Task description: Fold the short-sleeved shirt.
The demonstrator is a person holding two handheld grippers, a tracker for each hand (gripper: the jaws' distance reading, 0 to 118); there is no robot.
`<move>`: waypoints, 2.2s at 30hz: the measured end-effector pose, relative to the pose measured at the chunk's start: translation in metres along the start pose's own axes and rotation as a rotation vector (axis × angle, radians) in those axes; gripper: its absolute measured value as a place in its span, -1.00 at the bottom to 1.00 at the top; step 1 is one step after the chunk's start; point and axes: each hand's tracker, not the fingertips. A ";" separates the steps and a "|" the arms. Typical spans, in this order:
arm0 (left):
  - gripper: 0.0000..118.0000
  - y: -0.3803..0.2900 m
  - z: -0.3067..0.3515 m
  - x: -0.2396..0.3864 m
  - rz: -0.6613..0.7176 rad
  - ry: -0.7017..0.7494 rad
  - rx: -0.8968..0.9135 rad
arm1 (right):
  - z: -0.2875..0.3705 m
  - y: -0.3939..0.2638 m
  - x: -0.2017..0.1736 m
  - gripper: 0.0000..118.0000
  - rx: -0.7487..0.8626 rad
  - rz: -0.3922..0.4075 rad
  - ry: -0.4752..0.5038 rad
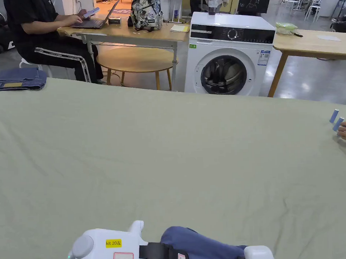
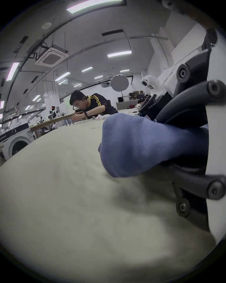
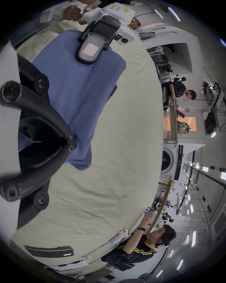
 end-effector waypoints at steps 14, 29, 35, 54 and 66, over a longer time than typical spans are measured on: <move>-0.76 0.030 0.138 0.023 -0.092 0.165 0.087 | 0.012 0.067 -0.007 -1.00 0.270 -0.022 -0.038; -0.76 0.047 0.346 0.030 -0.037 0.473 0.233 | 0.019 0.100 -0.076 -1.00 0.329 0.016 0.115; -0.76 0.055 0.420 0.005 0.051 0.574 0.289 | 0.007 0.103 -0.102 -1.00 0.292 0.059 0.150; -0.33 0.061 0.466 0.004 0.108 1.145 0.320 | -0.018 0.090 -0.119 -1.00 0.205 0.101 0.165; -0.33 0.070 0.443 0.009 -0.011 1.171 0.381 | -0.015 0.091 -0.109 -1.00 0.218 0.079 0.168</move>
